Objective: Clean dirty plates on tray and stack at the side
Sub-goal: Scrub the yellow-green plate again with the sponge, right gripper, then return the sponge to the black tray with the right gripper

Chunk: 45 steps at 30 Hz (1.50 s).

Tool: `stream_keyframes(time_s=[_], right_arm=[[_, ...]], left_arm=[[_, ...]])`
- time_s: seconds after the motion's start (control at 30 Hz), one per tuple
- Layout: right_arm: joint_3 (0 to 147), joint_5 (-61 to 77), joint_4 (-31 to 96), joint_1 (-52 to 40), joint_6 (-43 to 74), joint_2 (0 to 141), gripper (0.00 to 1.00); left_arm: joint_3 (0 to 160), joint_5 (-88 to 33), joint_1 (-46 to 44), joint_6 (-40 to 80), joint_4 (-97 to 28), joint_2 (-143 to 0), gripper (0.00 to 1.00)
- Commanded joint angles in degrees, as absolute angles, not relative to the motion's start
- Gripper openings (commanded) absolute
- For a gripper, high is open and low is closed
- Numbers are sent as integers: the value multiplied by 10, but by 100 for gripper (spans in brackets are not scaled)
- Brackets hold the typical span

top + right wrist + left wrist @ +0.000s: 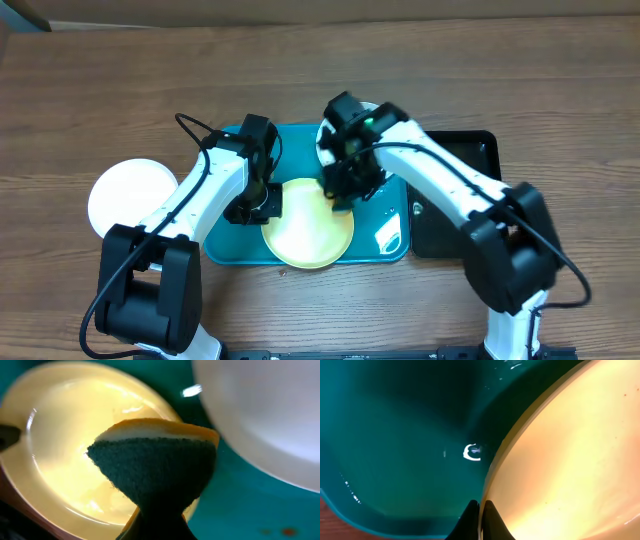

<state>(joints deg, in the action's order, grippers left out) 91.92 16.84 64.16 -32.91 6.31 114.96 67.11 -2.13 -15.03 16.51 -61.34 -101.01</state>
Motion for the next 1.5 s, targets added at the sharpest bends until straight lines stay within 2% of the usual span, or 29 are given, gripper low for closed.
stream_keyframes(time_s=[0.0, 0.27, 0.53, 0.7, 1.0, 1.13, 1.47], right_arm=[[939, 159, 648, -283, 100, 1099, 4], [932, 90, 726, -173, 153, 1083, 4], [835, 75, 701, -87, 143, 1083, 4], [751, 74, 642, -82, 131, 1083, 4], [584, 113, 452, -82, 137, 1084, 4], [569, 121, 433, -82, 137, 1084, 11], [569, 121, 435, -82, 135, 1084, 11]], left_arm=[[671, 10, -150, 179, -616, -1014, 4], [724, 93, -150, 220, -664, -1009, 4], [815, 153, -150, 223, -708, -945, 4], [824, 213, -150, 226, -705, -898, 4], [824, 355, -184, 218, -703, -846, 4], [824, 410, -220, 218, -697, -843, 4], [824, 502, -301, 219, -694, -843, 4]])
